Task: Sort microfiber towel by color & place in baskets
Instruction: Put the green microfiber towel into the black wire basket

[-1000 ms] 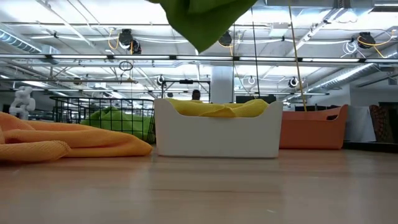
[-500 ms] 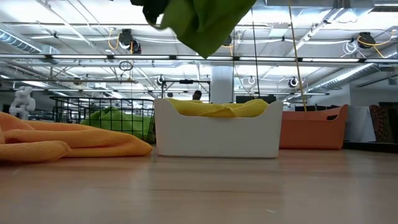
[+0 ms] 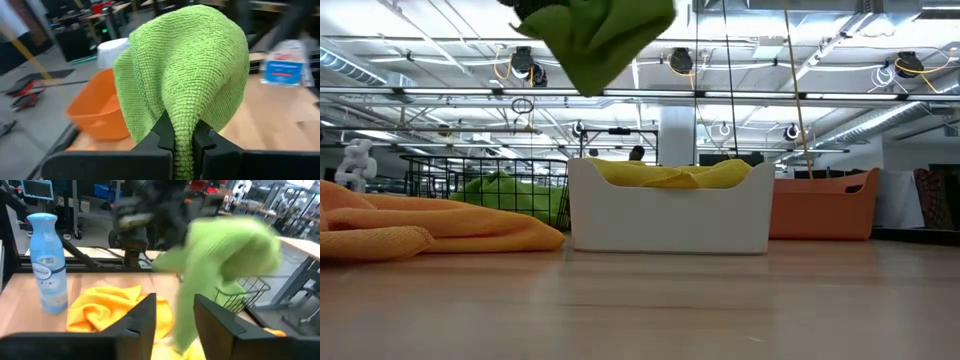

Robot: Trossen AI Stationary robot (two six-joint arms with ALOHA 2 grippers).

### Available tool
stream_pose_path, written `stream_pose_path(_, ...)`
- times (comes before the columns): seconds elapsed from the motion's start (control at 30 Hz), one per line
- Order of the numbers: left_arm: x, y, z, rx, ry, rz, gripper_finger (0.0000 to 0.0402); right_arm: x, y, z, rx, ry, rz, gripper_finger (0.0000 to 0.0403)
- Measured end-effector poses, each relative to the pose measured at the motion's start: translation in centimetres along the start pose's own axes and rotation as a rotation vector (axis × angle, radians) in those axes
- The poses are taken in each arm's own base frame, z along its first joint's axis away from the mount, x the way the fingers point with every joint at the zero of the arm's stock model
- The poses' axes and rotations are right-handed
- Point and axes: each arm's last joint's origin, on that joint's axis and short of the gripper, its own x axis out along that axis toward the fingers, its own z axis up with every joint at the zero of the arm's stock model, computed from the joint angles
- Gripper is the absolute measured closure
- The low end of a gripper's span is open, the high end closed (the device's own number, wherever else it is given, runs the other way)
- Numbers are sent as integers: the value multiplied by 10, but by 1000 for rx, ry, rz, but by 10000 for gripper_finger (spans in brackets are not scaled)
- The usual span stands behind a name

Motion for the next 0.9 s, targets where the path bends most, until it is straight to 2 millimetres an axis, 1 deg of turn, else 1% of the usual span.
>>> stream_pose_path(0.17, -34, 40, 4, -5, 30, 148, 389, 0, 0, -5, 28, 38, 24, 240)
stream_pose_path(0.33, -65, 82, -2, 42, 122, 451, 389, -1, 1, -8, 65, 71, 68, 219)
stream_pose_path(0.43, -76, 103, -8, 68, 185, 588, 389, -2, 3, -9, 68, 73, 75, 216)
stream_pose_path(0.5, -79, 116, -13, 63, 230, 634, 389, -2, 3, -8, 69, 72, 76, 216)
stream_pose_path(0.6, -77, 134, -25, 21, 296, 614, 389, -4, 4, -9, 68, 71, 81, 216)
stream_pose_path(0.67, -74, 146, -36, -13, 367, 588, 389, -4, 4, -9, 67, 72, 82, 216)
stream_pose_path(0.8, -68, 170, -63, -93, 535, 609, 389, -7, 7, -10, 57, 76, 93, 216)
stream_pose_path(0.9, -66, 183, -82, -169, 645, 592, 389, -11, 10, -10, 48, 78, 106, 216)
